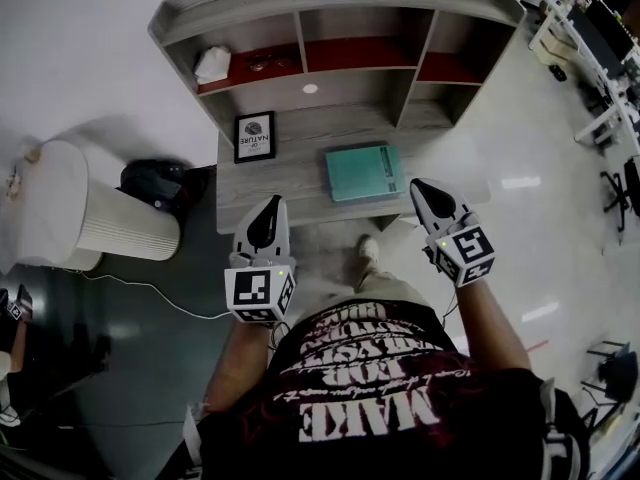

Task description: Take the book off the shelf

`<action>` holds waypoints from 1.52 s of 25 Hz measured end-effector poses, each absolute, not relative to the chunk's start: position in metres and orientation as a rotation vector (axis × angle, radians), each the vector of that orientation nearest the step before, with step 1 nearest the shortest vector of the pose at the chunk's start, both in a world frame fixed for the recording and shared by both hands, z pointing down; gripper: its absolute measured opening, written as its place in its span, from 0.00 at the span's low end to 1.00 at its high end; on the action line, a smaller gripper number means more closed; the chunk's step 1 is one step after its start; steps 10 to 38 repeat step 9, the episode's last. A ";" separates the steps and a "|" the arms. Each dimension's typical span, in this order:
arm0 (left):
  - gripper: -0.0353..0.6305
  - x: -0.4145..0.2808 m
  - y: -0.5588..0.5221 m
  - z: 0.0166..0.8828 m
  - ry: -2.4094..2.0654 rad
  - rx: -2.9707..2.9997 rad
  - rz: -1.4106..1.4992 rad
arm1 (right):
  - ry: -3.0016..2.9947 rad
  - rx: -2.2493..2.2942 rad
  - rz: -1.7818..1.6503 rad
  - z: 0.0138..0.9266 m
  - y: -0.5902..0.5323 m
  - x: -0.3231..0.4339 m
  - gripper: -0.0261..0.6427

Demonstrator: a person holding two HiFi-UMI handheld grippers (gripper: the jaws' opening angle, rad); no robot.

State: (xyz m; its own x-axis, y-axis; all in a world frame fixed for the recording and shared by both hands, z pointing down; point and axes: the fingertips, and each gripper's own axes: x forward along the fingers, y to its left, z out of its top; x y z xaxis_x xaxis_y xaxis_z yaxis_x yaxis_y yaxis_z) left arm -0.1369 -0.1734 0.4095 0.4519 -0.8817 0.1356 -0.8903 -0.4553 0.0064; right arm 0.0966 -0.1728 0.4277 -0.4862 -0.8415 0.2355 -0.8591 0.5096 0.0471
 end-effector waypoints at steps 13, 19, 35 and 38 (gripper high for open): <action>0.05 -0.136 -0.195 0.420 -1.610 2.562 0.163 | -2.520 1.405 0.158 0.443 -0.192 0.093 0.04; 0.05 -0.136 -0.195 0.420 -1.610 2.562 0.163 | -2.520 1.405 0.158 0.443 -0.192 0.093 0.04; 0.05 -0.136 -0.195 0.420 -1.610 2.562 0.163 | -2.520 1.405 0.158 0.443 -0.192 0.093 0.04; 0.05 -0.136 -0.195 0.420 -1.610 2.562 0.163 | -2.520 1.405 0.158 0.443 -0.192 0.093 0.04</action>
